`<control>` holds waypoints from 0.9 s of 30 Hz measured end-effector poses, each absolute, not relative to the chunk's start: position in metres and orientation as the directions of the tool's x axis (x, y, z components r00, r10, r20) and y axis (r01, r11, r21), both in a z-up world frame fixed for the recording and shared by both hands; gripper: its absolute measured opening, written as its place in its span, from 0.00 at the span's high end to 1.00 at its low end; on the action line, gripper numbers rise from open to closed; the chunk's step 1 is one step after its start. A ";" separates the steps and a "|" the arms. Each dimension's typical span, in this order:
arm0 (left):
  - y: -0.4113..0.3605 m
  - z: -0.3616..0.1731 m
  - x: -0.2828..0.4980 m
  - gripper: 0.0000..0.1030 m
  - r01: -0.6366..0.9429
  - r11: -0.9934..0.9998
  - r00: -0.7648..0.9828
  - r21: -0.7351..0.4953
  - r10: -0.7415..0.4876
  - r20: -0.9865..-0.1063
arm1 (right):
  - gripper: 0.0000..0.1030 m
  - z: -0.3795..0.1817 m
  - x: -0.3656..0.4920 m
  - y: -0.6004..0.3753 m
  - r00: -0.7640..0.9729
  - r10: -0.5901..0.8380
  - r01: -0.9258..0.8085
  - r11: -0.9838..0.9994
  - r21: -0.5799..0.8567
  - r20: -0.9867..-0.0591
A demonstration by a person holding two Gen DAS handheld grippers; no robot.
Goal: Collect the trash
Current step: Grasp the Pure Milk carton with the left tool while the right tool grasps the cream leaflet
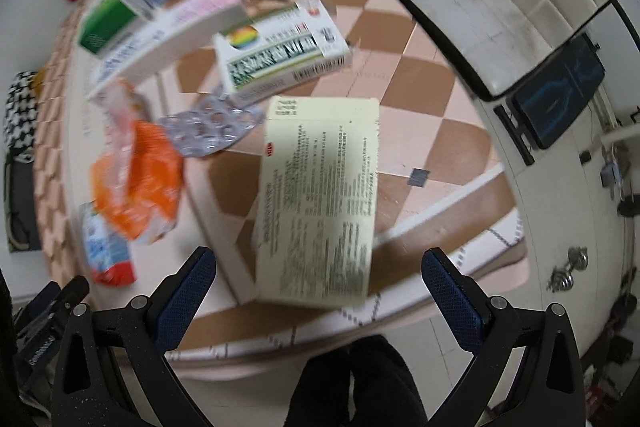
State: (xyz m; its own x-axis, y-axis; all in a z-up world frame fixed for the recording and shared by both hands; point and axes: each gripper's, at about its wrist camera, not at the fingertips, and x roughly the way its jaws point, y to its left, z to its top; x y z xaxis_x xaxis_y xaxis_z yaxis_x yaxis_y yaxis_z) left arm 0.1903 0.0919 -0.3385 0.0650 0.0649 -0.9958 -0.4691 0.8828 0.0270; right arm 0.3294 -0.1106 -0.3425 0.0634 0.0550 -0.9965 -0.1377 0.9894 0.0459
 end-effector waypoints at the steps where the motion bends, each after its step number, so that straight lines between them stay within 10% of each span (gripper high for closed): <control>1: 0.092 -0.345 0.195 0.28 -0.462 0.887 0.062 0.023 0.058 -0.996 | 0.00 -0.349 0.332 -0.109 0.060 0.048 -0.134 0.990 0.039 -0.997; 12: 0.098 -0.346 0.213 0.29 -0.405 0.913 0.061 -0.053 -0.031 -0.998 | 0.01 -0.385 0.352 -0.099 0.022 0.023 -0.113 0.993 0.021 -0.999; 17: 0.103 -0.337 0.204 0.55 -0.403 0.914 0.064 -0.043 -0.019 -0.998 | 0.21 -0.387 0.354 -0.086 0.019 -0.006 -0.148 0.989 -0.009 -1.000; 27: 0.112 -0.317 0.147 0.57 -0.465 0.885 0.075 -0.021 0.015 -0.997 | 0.28 -0.385 0.317 -0.065 -0.026 -0.025 -0.291 0.957 -0.017 -0.999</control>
State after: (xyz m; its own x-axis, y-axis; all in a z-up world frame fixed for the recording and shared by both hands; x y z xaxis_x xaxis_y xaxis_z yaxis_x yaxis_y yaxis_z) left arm 0.1469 0.1115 -0.3170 0.0752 0.0155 -0.9970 -0.4655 0.8848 -0.0214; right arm 0.3166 -0.0650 -0.3847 -0.0261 -0.0254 -0.9993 -0.2912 0.9565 -0.0167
